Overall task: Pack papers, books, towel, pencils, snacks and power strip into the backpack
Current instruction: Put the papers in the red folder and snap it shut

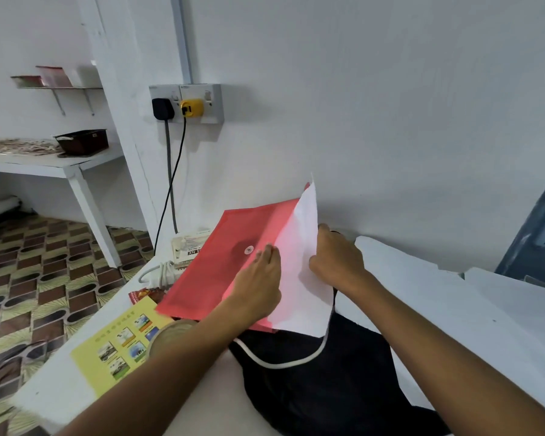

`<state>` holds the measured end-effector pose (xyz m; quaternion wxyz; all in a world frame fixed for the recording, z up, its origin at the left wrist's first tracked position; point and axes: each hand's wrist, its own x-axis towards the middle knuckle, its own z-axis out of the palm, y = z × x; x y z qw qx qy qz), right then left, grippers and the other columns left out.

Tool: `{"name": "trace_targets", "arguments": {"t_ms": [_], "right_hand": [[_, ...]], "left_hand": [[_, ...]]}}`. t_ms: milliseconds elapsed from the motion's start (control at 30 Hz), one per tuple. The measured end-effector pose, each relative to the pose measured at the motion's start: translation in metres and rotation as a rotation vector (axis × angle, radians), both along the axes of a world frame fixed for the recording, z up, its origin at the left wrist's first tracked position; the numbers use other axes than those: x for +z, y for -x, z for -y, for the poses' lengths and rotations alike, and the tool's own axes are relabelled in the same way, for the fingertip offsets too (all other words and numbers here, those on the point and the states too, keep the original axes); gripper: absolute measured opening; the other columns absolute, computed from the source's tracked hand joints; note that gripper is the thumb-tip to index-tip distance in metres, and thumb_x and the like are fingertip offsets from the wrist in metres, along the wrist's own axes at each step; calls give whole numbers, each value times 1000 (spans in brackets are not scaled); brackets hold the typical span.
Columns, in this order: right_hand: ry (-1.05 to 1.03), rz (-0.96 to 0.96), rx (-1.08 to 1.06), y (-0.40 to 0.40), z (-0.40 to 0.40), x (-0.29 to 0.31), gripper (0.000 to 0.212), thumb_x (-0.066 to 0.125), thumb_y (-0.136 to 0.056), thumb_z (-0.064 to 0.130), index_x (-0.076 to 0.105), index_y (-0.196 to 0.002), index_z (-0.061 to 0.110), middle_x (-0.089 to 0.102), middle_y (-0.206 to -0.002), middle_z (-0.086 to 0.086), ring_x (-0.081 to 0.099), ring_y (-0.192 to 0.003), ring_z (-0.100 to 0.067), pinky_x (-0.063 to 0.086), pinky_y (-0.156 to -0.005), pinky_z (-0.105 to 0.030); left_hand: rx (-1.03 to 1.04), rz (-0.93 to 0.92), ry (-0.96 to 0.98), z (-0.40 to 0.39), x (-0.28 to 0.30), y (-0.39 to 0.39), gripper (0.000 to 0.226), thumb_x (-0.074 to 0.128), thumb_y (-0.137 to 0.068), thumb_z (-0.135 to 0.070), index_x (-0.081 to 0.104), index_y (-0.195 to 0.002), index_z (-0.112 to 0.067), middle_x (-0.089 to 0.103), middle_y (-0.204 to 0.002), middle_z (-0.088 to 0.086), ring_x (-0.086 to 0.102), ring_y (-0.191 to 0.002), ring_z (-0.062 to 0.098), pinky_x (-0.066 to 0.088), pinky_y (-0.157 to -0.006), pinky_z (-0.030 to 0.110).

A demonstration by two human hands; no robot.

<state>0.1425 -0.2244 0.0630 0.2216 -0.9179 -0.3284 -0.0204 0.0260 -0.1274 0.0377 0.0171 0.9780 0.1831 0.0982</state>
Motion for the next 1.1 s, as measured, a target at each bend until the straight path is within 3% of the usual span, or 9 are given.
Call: {"name": "trace_targets", "arguments": {"t_ms": [133, 233, 300, 367, 433, 500, 667, 867, 1100], "right_hand": [[-9, 485, -8, 8, -5, -5, 36, 60, -76, -4, 50, -110, 2, 56, -88, -12, 61, -77, -33, 33, -54, -31], [24, 678, 15, 4, -8, -18, 28, 74, -48, -10, 61, -70, 2, 56, -60, -13, 55, -49, -29, 29, -41, -26], [92, 655, 14, 3, -5, -22, 21, 76, -48, -4, 59, -56, 4, 56, -52, -11, 54, -48, -28, 38, -46, -28], [223, 571, -29, 0, 1, -21, 3, 65, -72, 8, 64, -70, 7, 60, -69, -8, 57, -75, -29, 40, -72, -35], [273, 332, -87, -12, 4, -22, 19, 46, -89, 19, 63, -92, 12, 62, -93, -6, 53, -98, -30, 34, -85, -38], [85, -52, -132, -22, 7, -22, 24, 46, -91, 22, 56, -108, 9, 61, -109, -10, 56, -102, -33, 39, -82, -36], [-460, -734, -170, -42, 19, -21, 24, 51, -86, -2, 55, -110, 0, 62, -105, -16, 59, -89, -27, 51, -79, -37], [-440, -992, -67, -45, 26, -19, 26, 50, -88, -8, 57, -113, -3, 66, -100, -18, 65, -81, -29, 53, -75, -40], [-822, -1088, -234, -39, 11, -30, 20, 50, -95, 7, 54, -113, 1, 63, -104, -18, 61, -85, -29, 51, -64, -32]], "left_hand": [[24, 19, 16, 10, 2, 0, 71, 39, -87, 3, 6, -149, 2, 2, -159, 18, 27, -140, 31, 28, -105, 33], [38, 36, 58, 14, 7, -1, 71, 40, -87, 3, 7, -150, 0, 0, -160, 16, 34, -136, 32, 34, -100, 33], [25, 34, 45, 16, 8, -1, 70, 40, -88, 2, 8, -150, 0, 1, -159, 16, 35, -135, 31, 34, -98, 32], [13, 18, 44, 17, 9, -1, 70, 40, -87, 3, 8, -149, 0, 2, -159, 17, 37, -133, 32, 35, -95, 31], [-11, -5, 42, 20, 8, -1, 71, 39, -86, 4, 6, -149, 2, 1, -158, 20, 39, -131, 34, 33, -96, 31], [-38, -27, 62, 24, 8, -1, 72, 39, -86, 5, 4, -149, 3, -2, -158, 21, 37, -133, 35, 30, -99, 32], [-75, -40, 114, 25, 5, -4, 72, 39, -86, 5, 5, -150, 3, 0, -159, 19, 30, -139, 33, 33, -101, 32], [-77, -22, 89, 27, 5, -6, 66, 39, -87, 2, 15, -148, -1, 9, -160, 12, 37, -134, 31, 40, -91, 35], [-126, -22, 77, 32, 5, -7, 65, 40, -89, -3, 15, -150, -4, 9, -160, 10, 43, -129, 33, 37, -90, 36]]}}
